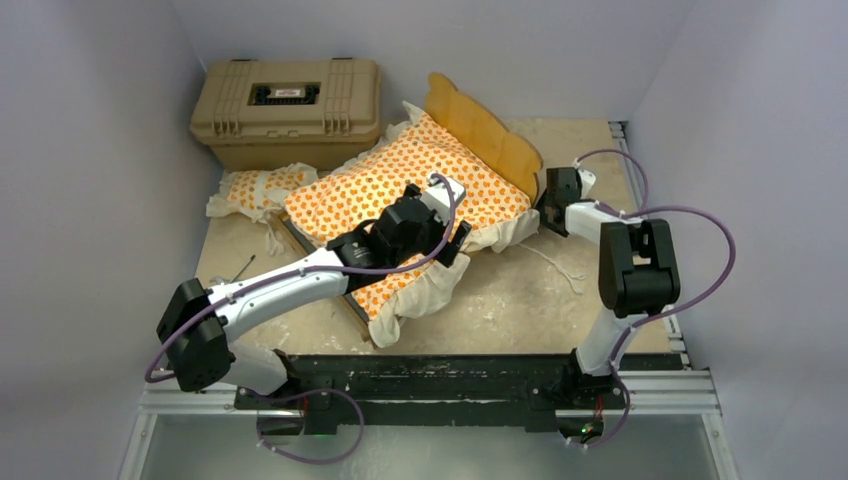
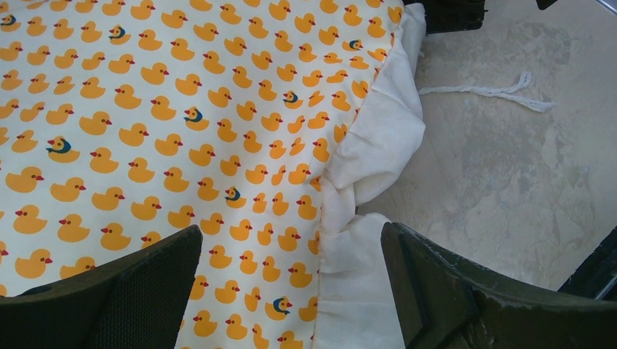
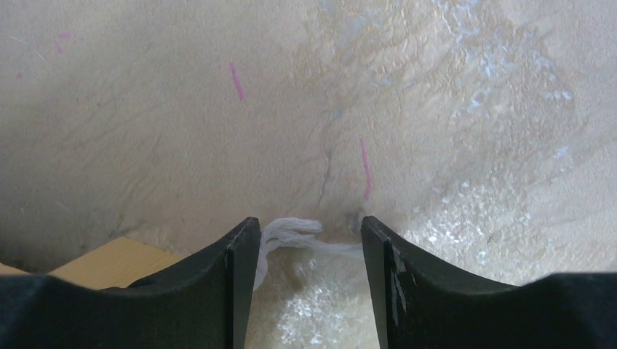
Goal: Set up the pet bed
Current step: Tie the ropes to the bed frame.
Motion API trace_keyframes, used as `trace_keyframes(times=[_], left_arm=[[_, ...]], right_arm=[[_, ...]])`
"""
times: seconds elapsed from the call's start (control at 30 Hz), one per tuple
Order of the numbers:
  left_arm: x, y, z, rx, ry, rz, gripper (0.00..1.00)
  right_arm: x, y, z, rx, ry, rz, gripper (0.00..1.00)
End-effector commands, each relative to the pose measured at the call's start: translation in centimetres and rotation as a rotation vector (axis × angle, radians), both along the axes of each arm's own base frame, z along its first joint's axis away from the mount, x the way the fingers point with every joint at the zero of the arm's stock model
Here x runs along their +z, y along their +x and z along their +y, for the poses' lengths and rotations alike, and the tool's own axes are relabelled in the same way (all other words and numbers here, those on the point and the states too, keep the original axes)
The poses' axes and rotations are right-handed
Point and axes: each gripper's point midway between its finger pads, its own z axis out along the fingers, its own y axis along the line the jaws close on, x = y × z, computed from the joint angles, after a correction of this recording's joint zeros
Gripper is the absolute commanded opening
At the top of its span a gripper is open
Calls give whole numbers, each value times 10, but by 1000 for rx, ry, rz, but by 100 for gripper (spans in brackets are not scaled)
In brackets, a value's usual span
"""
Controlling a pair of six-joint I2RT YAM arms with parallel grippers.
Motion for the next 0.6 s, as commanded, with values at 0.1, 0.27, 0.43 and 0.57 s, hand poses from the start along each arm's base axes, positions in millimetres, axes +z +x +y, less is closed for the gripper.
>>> trace_keyframes(times=[0.1,0.27,0.43,0.57], left_arm=[[6,-7,-3,-29,-39,-24,94],[9,-9,-2,-38,-43,-31,94],[13,-11,-3,-52,-49,-44,94],[15,-16,-15,-117,-62,-56,93]], right_arm=[[-22,-54,2,14,4,163,58],[5,-49,6,46,18,107,0],[22,-49,3,58,3,82,0],[37,-44,5,60,11,42,0]])
